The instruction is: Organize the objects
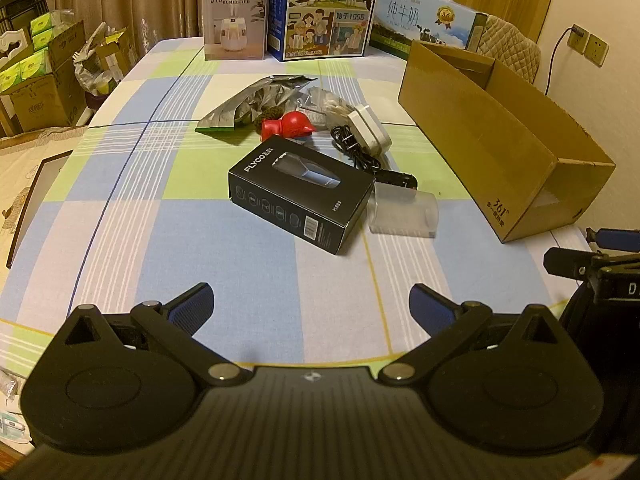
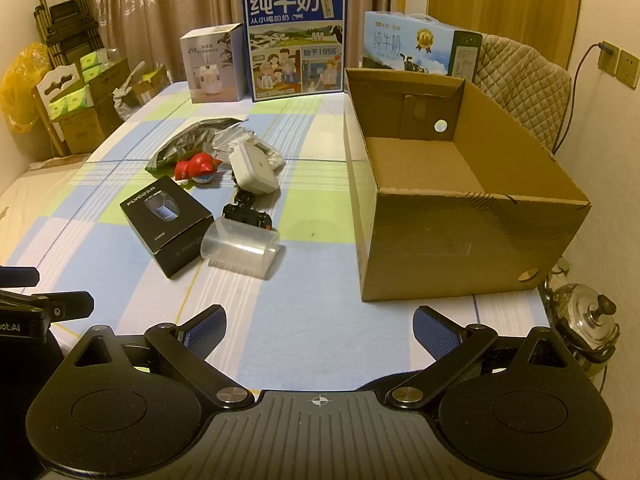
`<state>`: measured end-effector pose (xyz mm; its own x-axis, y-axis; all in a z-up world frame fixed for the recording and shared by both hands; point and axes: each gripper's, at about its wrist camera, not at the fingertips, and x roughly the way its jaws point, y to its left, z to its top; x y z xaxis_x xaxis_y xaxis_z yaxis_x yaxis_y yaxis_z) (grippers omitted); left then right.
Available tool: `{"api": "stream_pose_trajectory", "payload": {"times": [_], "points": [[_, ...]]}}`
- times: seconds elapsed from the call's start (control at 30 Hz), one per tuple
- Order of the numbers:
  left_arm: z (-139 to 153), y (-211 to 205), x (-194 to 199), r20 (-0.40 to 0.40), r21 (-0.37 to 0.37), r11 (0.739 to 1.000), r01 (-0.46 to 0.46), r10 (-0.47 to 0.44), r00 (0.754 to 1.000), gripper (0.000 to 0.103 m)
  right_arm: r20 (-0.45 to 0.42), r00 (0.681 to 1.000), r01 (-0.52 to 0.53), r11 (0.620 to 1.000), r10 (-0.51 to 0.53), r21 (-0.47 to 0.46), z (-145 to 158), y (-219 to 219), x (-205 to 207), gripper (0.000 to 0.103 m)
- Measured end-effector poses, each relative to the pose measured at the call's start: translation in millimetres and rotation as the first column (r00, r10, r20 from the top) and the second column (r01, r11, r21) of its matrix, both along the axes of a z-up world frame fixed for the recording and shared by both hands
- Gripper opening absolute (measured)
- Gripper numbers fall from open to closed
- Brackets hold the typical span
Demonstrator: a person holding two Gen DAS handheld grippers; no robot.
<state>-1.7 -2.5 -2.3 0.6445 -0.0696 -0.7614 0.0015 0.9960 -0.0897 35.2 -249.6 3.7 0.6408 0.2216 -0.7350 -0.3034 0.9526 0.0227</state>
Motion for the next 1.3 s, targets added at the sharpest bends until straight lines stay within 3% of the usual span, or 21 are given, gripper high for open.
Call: {"api": "stream_pose_trajectory", "payload": {"times": [1.3], "points": [[-3.0, -2.9, -0.1, -0.005, -0.002, 1.000, 0.001, -0.001, 1.000, 0.102, -0.003, 1.000, -0.005, 1.000, 0.005, -0.005, 0.3, 1.8, -0.1, 0.098]]}}
